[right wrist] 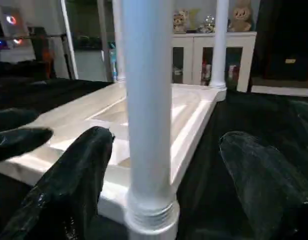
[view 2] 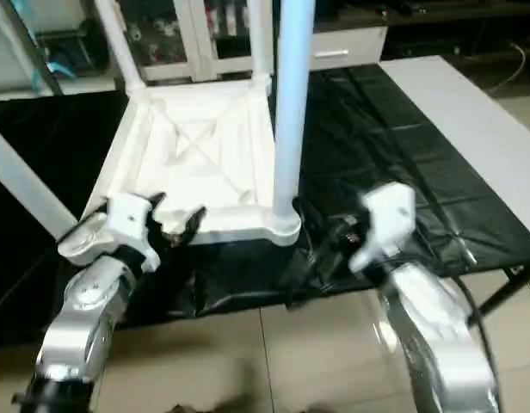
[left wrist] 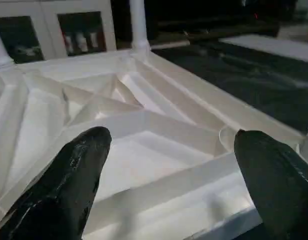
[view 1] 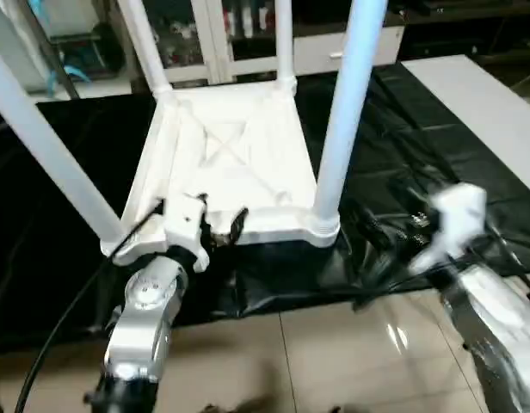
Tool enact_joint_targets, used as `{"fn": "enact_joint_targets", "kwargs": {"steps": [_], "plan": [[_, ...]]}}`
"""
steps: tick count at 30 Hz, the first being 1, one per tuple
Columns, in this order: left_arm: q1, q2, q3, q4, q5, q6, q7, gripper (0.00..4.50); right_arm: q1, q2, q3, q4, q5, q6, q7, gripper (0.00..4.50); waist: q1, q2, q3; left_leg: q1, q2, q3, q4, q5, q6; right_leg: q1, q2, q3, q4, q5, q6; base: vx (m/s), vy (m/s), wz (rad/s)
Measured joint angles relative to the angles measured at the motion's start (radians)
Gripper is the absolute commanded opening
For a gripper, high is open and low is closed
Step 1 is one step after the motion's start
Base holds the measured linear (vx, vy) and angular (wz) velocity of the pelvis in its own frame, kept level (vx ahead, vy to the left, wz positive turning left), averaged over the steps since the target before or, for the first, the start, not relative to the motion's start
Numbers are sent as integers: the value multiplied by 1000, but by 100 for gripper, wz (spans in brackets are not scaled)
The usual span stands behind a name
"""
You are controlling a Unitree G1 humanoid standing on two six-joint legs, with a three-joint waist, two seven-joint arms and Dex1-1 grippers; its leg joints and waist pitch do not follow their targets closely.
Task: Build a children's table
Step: Rotate table base
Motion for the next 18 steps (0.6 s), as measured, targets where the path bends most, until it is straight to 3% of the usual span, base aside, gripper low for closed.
{"fn": "enact_joint_targets", "kwargs": {"steps": [4,7,10,13,15,16,18], "plan": [[16,-28,7,-5,7,-4,68,446,40,39,-17,36,-98,5,-112,378,-5,-5,1,-1,-1,0,0,0,-1,0,0,1,0,-4,8,0,0,0],[28,-43,14,-9,21,-5,108,446,39,37,-24,62,-124,28,-160,378,-9,-23,-2,-1,0,-1,-1,2,-4,-1,0,1,0,-4,12,0,0,0],[36,-59,16,-18,25,-1,135,446,27,24,-1,62,-123,42,-158,378,-14,-48,-2,3,0,-1,-5,2,-5,1,0,0,-1,-8,19,0,0,0],[47,-70,14,-44,24,5,151,446,11,27,18,92,-126,42,-147,378,-24,-68,3,22,0,-2,-9,-5,-15,18,1,-4,-5,-16,30,0,0,0],[51,-71,12,-53,23,6,158,446,-8,30,17,112,-130,44,-147,378,-29,-74,6,41,0,-2,-11,-15,-20,29,2,-7,-10,-21,33,0,0,0],[51,-71,12,-56,23,6,160,446,-17,31,17,113,-135,44,-147,378,-34,-75,7,51,0,-5,-11,-20,-22,41,2,-9,-16,-21,34,0,0,0],[51,-71,13,-58,23,7,165,446,-30,32,17,116,-137,44,-150,378,-49,-77,7,60,0,-6,-11,-27,-23,52,2,-10,-20,-24,35,43,8,-4]]}}
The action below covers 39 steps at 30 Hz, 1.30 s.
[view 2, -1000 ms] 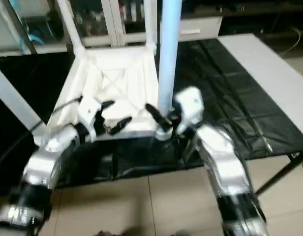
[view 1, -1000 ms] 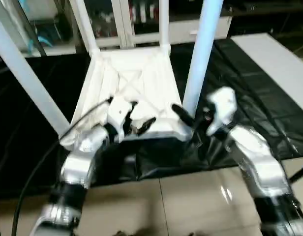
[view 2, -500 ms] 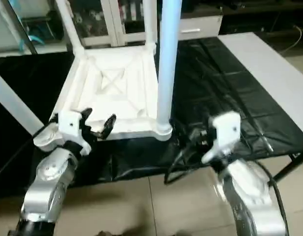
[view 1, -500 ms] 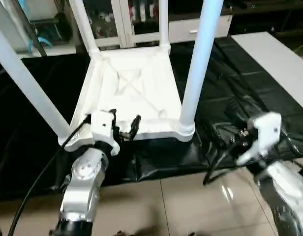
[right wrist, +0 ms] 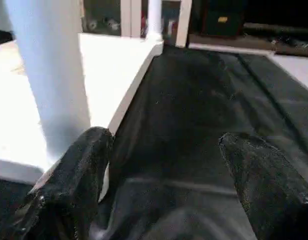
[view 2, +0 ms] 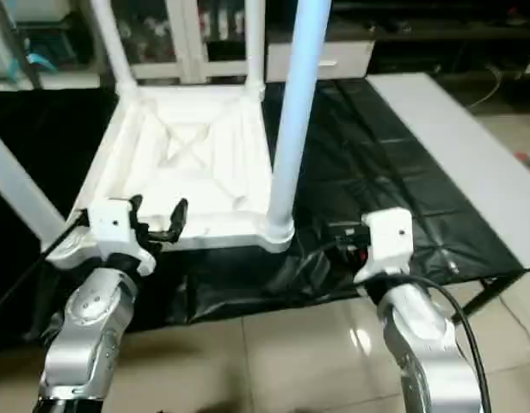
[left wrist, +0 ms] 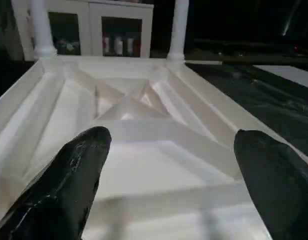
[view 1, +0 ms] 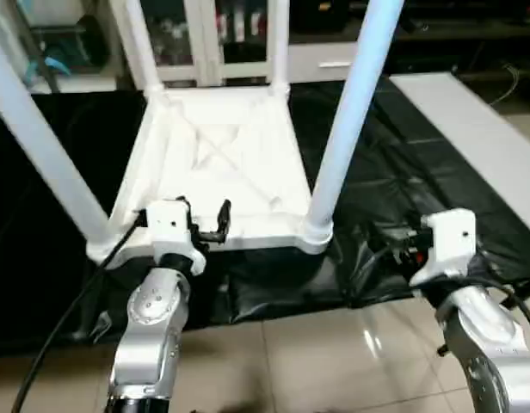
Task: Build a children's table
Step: Rotate table base
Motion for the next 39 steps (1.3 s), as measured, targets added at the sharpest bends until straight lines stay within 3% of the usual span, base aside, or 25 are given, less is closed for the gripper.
{"fn": "enact_joint_targets", "kwargs": {"steps": [5,10,13,15,19,20,21,22,23,24,25,26,27,28,29,30,31,32,33,34,35,36,37,38,39], "plan": [[-4,2,-25,0,3,2,-1,446,-17,0,-3,28,0,-1,-10,378,-30,0,-4,8,-2,1,0,-20,6,18,0,5,-1,-13,-8,105,13,-1],[-19,5,-36,0,3,4,-1,446,-20,3,2,36,-5,-2,-6,378,-25,11,-13,8,-5,1,3,-46,32,29,1,2,1,-46,-24,123,13,5],[-25,13,-36,7,3,5,-3,446,-22,3,9,36,-5,-4,1,378,-21,19,-18,26,-17,-11,8,-69,70,41,1,2,15,-77,-53,141,16,11],[-30,17,-36,7,2,5,-6,446,-23,2,12,37,-6,-5,2,378,-17,20,-19,28,-26,-21,20,-85,97,52,-2,8,24,-96,-46,133,12,16],[-31,31,-33,17,1,5,-7,446,-30,6,16,54,-7,-8,1,378,-11,20,-20,53,-39,-48,33,-114,120,55,-7,9,75,-135,-53,95,-29,12],[-35,33,-33,21,0,5,-7,446,-29,7,15,54,-8,-14,1,378,-11,19,-20,55,-45,-53,42,-125,132,63,-9,16,77,-156,-21,80,-57,5],[-42,32,-35,27,0,7,-8,446,-27,5,13,54,-8,-16,0,378,-4,18,-19,38,-54,-57,63,-133,156,82,-1,34,73,-159,13,91,3,16],[-50,22,-43,33,0,10,-10,446,-15,1,7,56,-10,-16,-1,378,3,25,-21,25,-52,-64,88,-135,192,96,14,62,67,-165,13,86,57,45],[-59,9,-66,33,-1,11,-13,446,-14,-2,-7,63,-11,-16,-4,378,13,37,-24,13,-50,-66,98,-134,195,119,40,86,54,-172,11,86,57,45],[-60,11,-72,28,-2,10,-14,446,-19,-1,-8,64,-14,-16,-8,378,28,44,-26,24,-39,-74,91,-141,174,125,59,91,55,-175,6,81,-33,36],[-59,24,-63,23,-2,9,-13,446,-37,6,1,63,-14,-18,-8,378,29,44,-28,43,-32,-88,75,-140,104,102,55,78,87,-183,-1,130,-191,-9],[-49,49,-27,30,-1,9,-9,446,-65,25,38,57,-10,-21,-3,378,20,37,-29,52,-38,-98,66,-139,60,32,31,34,205,-180,-7,130,-191,-9],[-45,57,-11,40,-1,12,-8,446,-62,29,42,46,-8,-28,1,378,17,34,-30,63,-43,-103,63,-145,57,-15,30,25,237,-172,9,105,-202,-29],[-45,57,-6,40,-2,12,-8,446,-52,25,38,45,-9,-29,1,378,10,21,-30,72,-54,-99,60,-149,52,-53,25,26,221,-161,15,63,-116,-10],[-50,45,-12,42,-2,12,-9,446,-41,11,29,53,-10,-29,0,378,2,-9,-26,79,-80,-86,65,-157,49,-74,9,46,186,-107,-32,63,-116,-10],[-54,31,-23,52,-2,13,-10,446,-21,0,15,60,-11,-29,-2,378,0,-12,-23,77,-81,-83,93,-171,94,-63,20,66,191,-117,-34,97,-36,22],[-55,8,-59,54,-3,14,-13,446,-13,-9,-5,81,-17,-26,-7,378,6,-8,-20,63,-91,-82,152,-169,149,-39,28,76,177,-124,-43,95,-7,16],[-58,4,-85,53,-5,13,-15,446,-14,-10,-16,91,-20,-25,-11,378,14,-8,-20,32,-111,-82,213,-165,142,-8,35,84,151,-121,-45,95,-7,16],[-60,7,-84,51,-7,12,-15,446,-19,-10,-15,87,-20,-25,-10,378,19,-7,-19,11,-125,-80,213,-154,122,15,41,82,130,-116,-48,81,-46,-7],[-62,13,-78,45,-19,12,-22,446,-25,-8,-14,77,-20,-26,-10,378,26,6,-15,-15,-124,-79,185,-135,91,45,55,64,103,-111,-56,60,-13,-10],[-61,17,-74,39,-31,12,-33,446,-28,-10,-13,67,-20,-27,-9,378,30,19,-12,-30,-117,-81,139,-119,73,61,66,45,93,-111,-57,60,-13,-10],[-59,25,-74,32,-44,17,-53,446,-32,-12,-11,59,-19,-28,-7,378,30,47,-11,-37,-95,-84,75,-91,74,78,81,15,83,-111,-57,82,54,-4],[-54,37,-76,28,-53,25,-79,446,-35,-9,-7,60,-19,-29,-6,378,31,72,-10,-41,-71,-91,76,-17,60,86,93,-6,82,-113,-55,136,106,-8],[-43,67,-81,30,-62,35,-124,446,-34,2,6,61,-19,-29,0,378,17,74,-12,-40,-73,-94,84,-20,73,84,84,-17,85,-119,-58,136,106,-8],[-42,92,-82,35,-67,38,-154,446,-34,-2,11,61,-18,-29,6,378,12,69,-12,-46,-78,-93,83,-20,75,72,81,-10,91,-120,-67,122,96,-9]]}}
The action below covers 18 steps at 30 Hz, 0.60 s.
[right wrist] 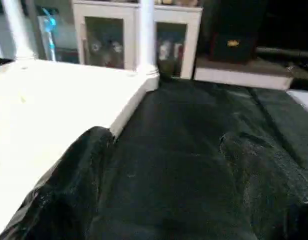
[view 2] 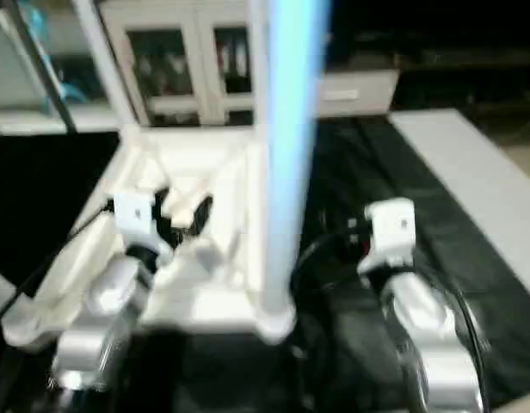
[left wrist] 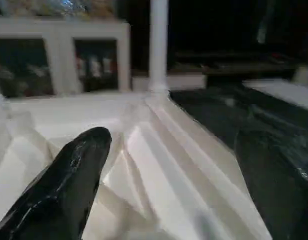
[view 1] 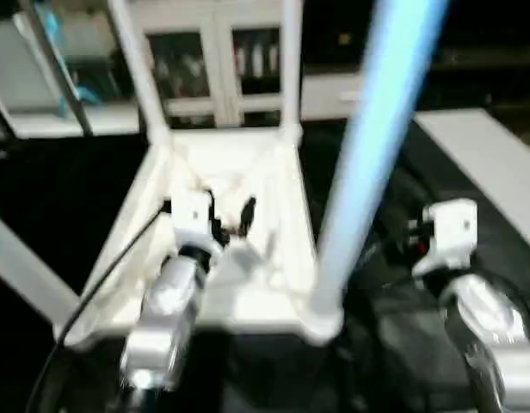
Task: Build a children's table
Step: Rotate table base
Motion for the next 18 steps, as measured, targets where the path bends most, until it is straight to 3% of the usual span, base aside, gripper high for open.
{"fn": "enact_joint_targets", "kwargs": {"steps": [1,3,6,8,11,18], "plan": [[0,36,-9,13,-15,0,-69,446,0,-21,1,0,4,3,18,378,-3,-3,-1,-8,-6,0,1,6,-2,-16,-4,17,2,7,13,73,44,-8],[-1,68,-15,22,-46,0,-161,446,0,-53,-3,0,13,7,45,378,2,-5,-2,-10,-19,-2,-3,9,-4,-36,-26,28,1,23,54,52,24,-14],[-30,134,-50,34,-109,4,-319,446,9,-125,-1,0,24,25,121,378,18,-6,-2,-16,-27,5,-30,22,-3,-49,-33,38,-3,34,56,0,0,0],[-68,246,-43,65,-140,30,-448,446,25,-202,1,0,46,46,208,378,19,-6,-1,-14,-20,16,-38,27,-4,-51,-33,39,-4,36,46,-62,-15,-3],[-91,335,-34,83,-173,72,-594,446,45,-275,12,-7,63,62,310,378,16,-6,1,-7,-12,28,-38,26,-8,-46,-32,38,-4,40,34,-55,-4,-1],[-141,444,-176,102,-187,137,-862,446,55,-444,66,-33,81,74,515,378,17,-5,5,0,-1,60,-40,26,-8,-46,-44,39,-3,48,21,-24,5,1]]}}
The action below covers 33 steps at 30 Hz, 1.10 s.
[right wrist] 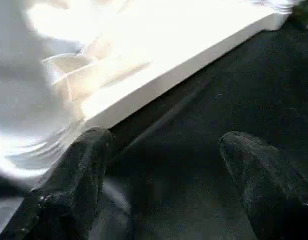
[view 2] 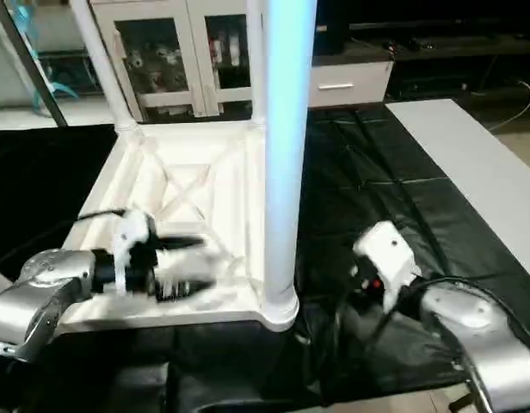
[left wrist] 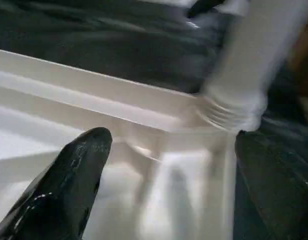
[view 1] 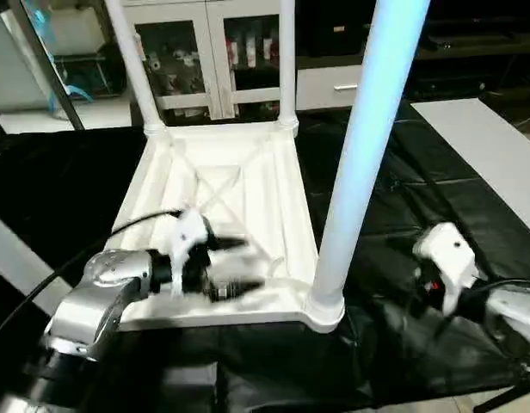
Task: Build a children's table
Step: Rotate table base
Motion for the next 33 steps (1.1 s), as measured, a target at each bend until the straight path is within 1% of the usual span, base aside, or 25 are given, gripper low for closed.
{"fn": "enact_joint_targets", "kwargs": {"steps": [2,4,6,8,13,14,18,19,20,22,25,26,29,31,33], "plan": [[-19,11,-49,8,17,4,-50,446,2,-29,9,-22,9,6,44,378,-1,1,0,1,2,8,0,0,1,-1,-3,0,0,1,-1,0,0,0],[-36,10,-83,24,48,-9,-72,446,2,-36,21,-38,12,9,63,378,-1,-1,1,0,3,11,0,1,2,-3,-4,1,-1,2,-3,0,0,0],[-44,9,-106,42,76,-26,-82,418,2,-44,35,-55,14,13,73,378,-3,0,0,1,3,12,0,1,2,-3,-5,1,-2,2,-4,0,0,0],[-48,9,-123,49,94,-27,-88,418,2,-46,37,-57,15,19,76,378,-2,0,1,0,4,13,0,1,2,-4,-5,1,-3,2,-4,0,0,0],[-70,25,-176,75,168,-85,-69,365,2,-45,60,-58,8,19,75,378,2,1,0,0,5,15,-8,2,5,-4,-4,0,-10,2,-4,0,0,0],[-70,25,-179,75,175,-91,-65,365,2,-45,64,-58,7,20,75,378,4,2,-1,0,5,15,-8,2,5,-4,-4,0,-12,2,-4,0,0,0],[-70,32,-186,72,189,-92,-55,318,2,-43,72,-67,6,23,74,378,7,2,-1,0,5,16,-9,2,5,-4,-4,0,-13,2,-4,0,0,0],[-68,42,-190,64,199,-88,-51,318,3,-43,72,-78,6,25,74,378,7,2,-1,0,6,16,-9,2,5,-4,-4,0,-13,2,-4,0,0,0],[-66,49,-191,59,207,-84,-49,301,6,-43,73,-88,6,26,74,378,7,2,-1,1,6,16,-9,2,5,-4,-4,0,-13,2,-4,0,0,0],[-52,63,-191,33,220,-69,-34,281,11,-43,73,-93,6,26,74,378,6,2,-1,1,6,16,-10,2,5,-4,-4,0,-13,2,-4,0,0,0],[5,92,-181,-27,247,-18,18,268,33,-43,73,-95,5,28,69,378,4,4,1,1,6,17,-12,2,5,-5,-4,0,-14,2,-4,0,0,0],[15,96,-180,-29,253,-6,29,242,37,-43,74,-95,4,29,68,378,5,5,2,1,6,17,-13,2,5,-5,-4,0,-15,2,-4,0,0,0],[51,94,-174,-94,261,37,69,228,37,-38,74,-96,4,30,55,378,12,7,3,1,6,17,-14,2,5,-5,-4,0,-16,2,-4,0,0,0],[62,90,-171,-116,265,58,90,200,37,-35,74,-96,1,32,54,378,16,7,4,1,6,17,-14,2,5,-6,-4,0,-16,2,-4,0,0,0],[68,85,-171,-127,267,73,98,189,36,-33,74,-97,-2,35,52,378,21,8,4,2,6,18,-15,2,5,-5,-4,0,-16,2,-4,0,0,0]]}}
